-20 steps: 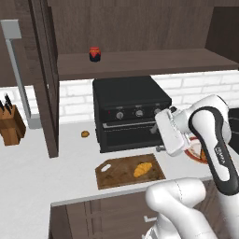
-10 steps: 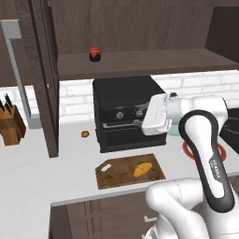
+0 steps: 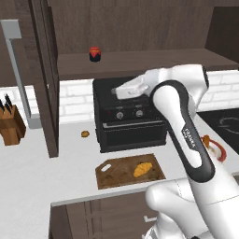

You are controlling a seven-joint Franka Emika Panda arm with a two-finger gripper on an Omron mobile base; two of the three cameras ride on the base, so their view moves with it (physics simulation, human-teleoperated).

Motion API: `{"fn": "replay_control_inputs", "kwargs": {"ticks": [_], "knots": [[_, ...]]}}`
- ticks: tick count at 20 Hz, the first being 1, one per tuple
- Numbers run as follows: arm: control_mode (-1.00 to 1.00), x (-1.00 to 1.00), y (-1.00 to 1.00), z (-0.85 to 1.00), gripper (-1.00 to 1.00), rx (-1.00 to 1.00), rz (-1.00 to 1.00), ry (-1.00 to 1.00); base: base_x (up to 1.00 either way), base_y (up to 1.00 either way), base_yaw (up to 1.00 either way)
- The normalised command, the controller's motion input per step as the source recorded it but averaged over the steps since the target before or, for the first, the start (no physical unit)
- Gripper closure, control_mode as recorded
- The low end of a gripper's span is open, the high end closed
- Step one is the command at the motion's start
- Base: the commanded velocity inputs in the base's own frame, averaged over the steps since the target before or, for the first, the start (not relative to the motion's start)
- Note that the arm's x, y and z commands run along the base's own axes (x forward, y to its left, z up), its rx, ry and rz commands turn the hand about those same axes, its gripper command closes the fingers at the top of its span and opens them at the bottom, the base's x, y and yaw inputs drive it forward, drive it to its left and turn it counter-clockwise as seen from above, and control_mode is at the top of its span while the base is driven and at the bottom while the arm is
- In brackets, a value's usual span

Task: From the different types of pastries on the counter, select a croissant and place it on the cutting board. Then retrieve a jar of jam from the cabinet and place it alongside the croissant on the cutting board.

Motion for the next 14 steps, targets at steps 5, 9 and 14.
{"fn": "replay_control_inputs", "kwargs": {"ticks": [5,9,14], "knots": [[-1.00,0.62,0.01,1.00,-1.00,-0.23,-0.09,0.32,0.00,0.00,0.00],[-1.00,0.40,0.00,0.27,-1.00,-0.25,-0.06,0.05,0.00,0.00,0.00],[-1.00,0.09,-0.01,-0.26,-1.00,-0.04,0.00,0.00,0.00,0.00,0.00]]}}
